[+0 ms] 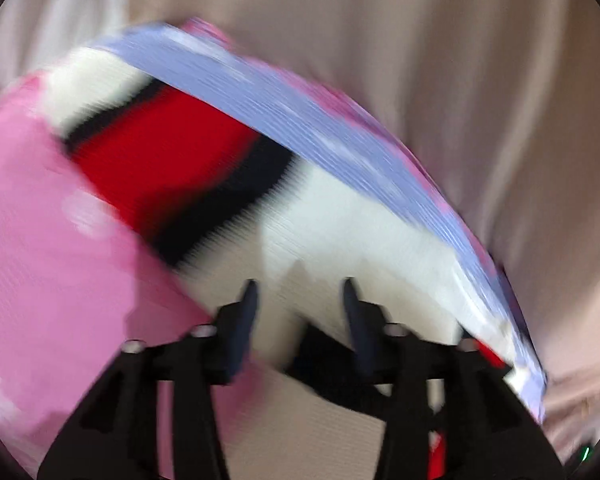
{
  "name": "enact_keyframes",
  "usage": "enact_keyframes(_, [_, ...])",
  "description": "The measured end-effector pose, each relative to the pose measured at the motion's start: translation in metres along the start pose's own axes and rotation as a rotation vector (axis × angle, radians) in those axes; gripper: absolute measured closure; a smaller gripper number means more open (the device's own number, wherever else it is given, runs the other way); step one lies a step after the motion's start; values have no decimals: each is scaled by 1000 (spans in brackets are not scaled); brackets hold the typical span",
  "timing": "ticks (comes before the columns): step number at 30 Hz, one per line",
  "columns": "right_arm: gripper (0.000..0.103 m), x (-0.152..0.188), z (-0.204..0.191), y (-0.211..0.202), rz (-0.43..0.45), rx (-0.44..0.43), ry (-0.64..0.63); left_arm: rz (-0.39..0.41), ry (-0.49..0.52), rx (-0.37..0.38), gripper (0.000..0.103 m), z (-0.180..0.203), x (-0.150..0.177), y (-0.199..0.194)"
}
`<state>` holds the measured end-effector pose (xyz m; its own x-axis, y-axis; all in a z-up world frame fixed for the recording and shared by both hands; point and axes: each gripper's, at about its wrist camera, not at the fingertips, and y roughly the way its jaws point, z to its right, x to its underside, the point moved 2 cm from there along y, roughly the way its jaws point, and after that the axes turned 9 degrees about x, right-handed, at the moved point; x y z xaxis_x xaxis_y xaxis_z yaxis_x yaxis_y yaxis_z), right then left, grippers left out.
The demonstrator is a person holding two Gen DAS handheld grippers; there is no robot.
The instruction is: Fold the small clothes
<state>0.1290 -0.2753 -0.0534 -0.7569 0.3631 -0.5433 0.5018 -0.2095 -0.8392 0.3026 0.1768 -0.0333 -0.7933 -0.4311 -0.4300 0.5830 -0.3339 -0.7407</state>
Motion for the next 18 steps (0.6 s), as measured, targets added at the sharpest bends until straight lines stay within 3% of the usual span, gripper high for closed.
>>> enact_keyframes(6, [83,91,-17,-40,-85,-9,-18,93,-179,-251,48,-136,-73,-22])
enact_keyframes(9, [77,122,-25,-52,-152,-54,40,85,-235,-324,48,-176,-88,-16])
enact_keyframes(11, [72,133,-39,-58,-173,-56,40,113,-267,-298,52,-190,-94,-14])
enact_keyframes(12, [72,137,-45,-59,-177,-53,31,122,-263,-293,70,-189,-98,-13])
enact_keyframes(14, [71,140,-57,-63,-180,-60,11,83,-272,-211,103,-186,-103,-3])
enact_keyframes(16, [71,138,-66,-70,-167,-64,-6,99,-256,-188,103,-168,-105,-6])
enact_keyframes(18, [71,133,-73,-76,-139,-60,-28,133,-155,-159,103,-134,-106,-22])
